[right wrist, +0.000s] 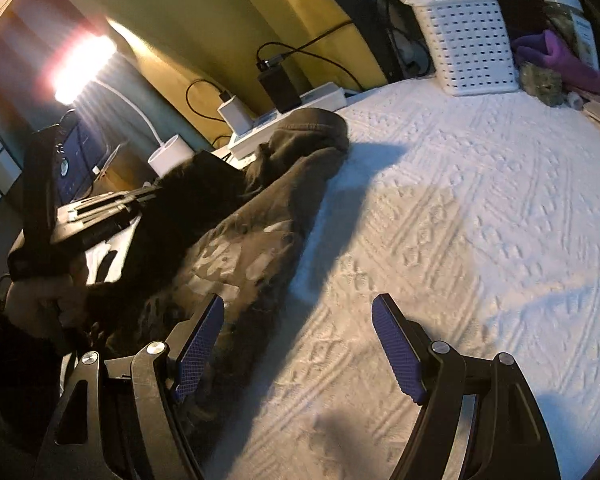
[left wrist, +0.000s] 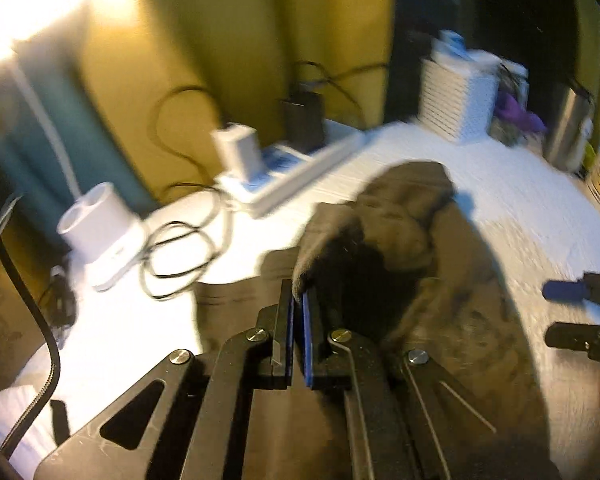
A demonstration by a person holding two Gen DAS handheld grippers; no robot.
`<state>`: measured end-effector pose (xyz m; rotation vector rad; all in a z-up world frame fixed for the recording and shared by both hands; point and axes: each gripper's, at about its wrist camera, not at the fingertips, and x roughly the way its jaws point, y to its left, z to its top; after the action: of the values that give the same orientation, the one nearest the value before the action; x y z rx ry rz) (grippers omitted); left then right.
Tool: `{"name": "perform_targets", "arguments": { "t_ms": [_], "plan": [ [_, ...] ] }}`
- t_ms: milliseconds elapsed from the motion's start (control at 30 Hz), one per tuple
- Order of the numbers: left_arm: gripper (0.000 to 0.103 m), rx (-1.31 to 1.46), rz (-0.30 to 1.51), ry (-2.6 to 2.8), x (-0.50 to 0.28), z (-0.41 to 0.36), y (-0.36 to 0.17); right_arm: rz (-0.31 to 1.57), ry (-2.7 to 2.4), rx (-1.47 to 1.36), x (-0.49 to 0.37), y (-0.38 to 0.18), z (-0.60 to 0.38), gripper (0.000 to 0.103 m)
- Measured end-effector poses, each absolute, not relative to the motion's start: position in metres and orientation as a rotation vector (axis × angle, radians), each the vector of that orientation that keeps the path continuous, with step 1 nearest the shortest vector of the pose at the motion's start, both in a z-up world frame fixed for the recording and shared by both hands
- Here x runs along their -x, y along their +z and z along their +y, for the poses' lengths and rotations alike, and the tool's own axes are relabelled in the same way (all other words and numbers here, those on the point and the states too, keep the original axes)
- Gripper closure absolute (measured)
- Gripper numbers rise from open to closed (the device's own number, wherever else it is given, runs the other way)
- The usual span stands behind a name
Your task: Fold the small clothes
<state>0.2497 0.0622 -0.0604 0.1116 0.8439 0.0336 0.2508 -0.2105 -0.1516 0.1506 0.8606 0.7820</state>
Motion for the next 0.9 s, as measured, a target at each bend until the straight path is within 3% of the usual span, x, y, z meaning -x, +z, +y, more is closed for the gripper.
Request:
{"name": "perform_targets", "arguments": {
  "t_ms": [467, 533, 667, 900],
  "plan": [
    [0.097, 0.099, 0.946, 0.090, -0.259, 0.158, -0.097, 0.875, 0.738, -0.044, -0.270, -0.152, -0.152, 0.025],
    [0.090, 0.123, 0.945, 0.089, -0.251, 0.165, -0.097, 0.888, 0.722, -0.020, -0.272, -0.156, -0.146, 0.025],
    [0.048, 0.141, 0.923, 0.065, -0.220, 0.169, -0.088, 0.888, 0.701, 0.014, -0.269, -0.159, -0.140, 0.025],
    [0.045, 0.209, 0.967, 0.047, -0.153, 0.172, -0.099, 0.884, 0.660, 0.020, -0.257, -0.152, -0.145, 0.025]
  ]
}}
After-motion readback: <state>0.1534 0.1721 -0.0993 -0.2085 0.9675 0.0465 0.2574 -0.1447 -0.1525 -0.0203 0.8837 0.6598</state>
